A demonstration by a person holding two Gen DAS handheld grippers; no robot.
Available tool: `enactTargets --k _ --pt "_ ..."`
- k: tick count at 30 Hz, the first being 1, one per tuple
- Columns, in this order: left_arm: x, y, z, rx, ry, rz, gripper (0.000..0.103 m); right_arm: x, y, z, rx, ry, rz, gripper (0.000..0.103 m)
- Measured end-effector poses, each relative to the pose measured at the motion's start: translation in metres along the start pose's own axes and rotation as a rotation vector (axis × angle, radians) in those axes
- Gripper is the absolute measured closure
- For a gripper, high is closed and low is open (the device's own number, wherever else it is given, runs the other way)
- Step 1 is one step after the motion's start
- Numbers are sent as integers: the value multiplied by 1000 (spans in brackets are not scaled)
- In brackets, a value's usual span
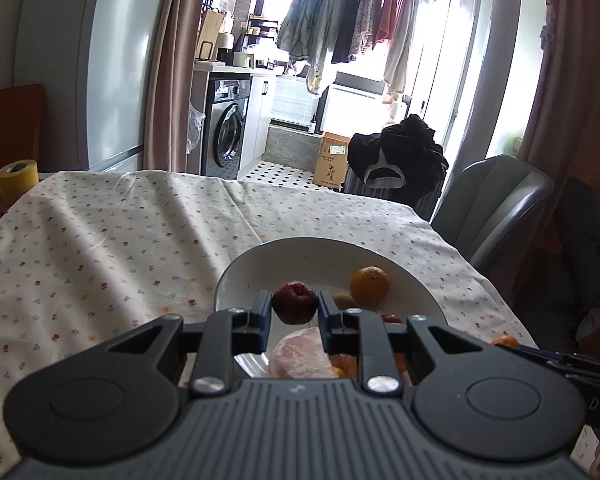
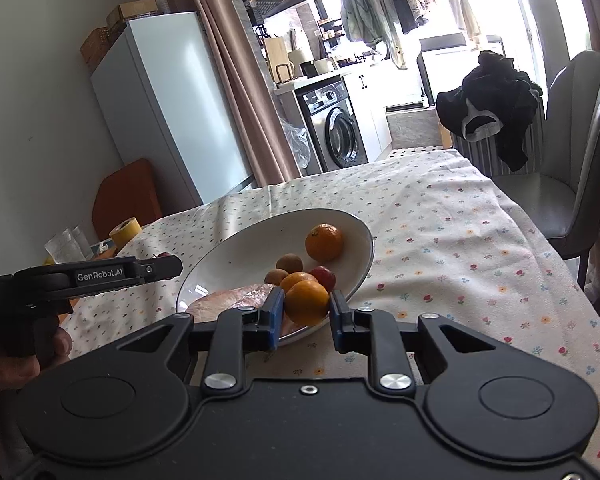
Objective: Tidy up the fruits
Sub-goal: 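Lower the plum and orange into the white bowl and open both tools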
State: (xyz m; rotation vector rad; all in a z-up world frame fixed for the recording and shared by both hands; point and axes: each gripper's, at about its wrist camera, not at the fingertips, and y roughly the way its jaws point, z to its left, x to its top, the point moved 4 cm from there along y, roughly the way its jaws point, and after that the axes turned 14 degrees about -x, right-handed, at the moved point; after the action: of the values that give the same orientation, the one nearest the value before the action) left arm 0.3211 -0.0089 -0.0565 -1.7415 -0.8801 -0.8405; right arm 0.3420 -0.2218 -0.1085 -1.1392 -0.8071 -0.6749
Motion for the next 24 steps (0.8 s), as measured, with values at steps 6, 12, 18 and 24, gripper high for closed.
enactTargets --k 6,12,18,24 --pt "7 10 -9 -21 4 4 80 7 0 -7 -17 1 -12 80" --pt "10 7 -8 -32 -3 -10 65 11 1 -8 -27 -2 -17 80" --pt "9 -6 5 -18 -15 -17 62 18 4 -7 -34 -8 -31 80" --pt "6 -17 18 -1 -40 -16 61 26 12 -2 -41 -19 -42 80"
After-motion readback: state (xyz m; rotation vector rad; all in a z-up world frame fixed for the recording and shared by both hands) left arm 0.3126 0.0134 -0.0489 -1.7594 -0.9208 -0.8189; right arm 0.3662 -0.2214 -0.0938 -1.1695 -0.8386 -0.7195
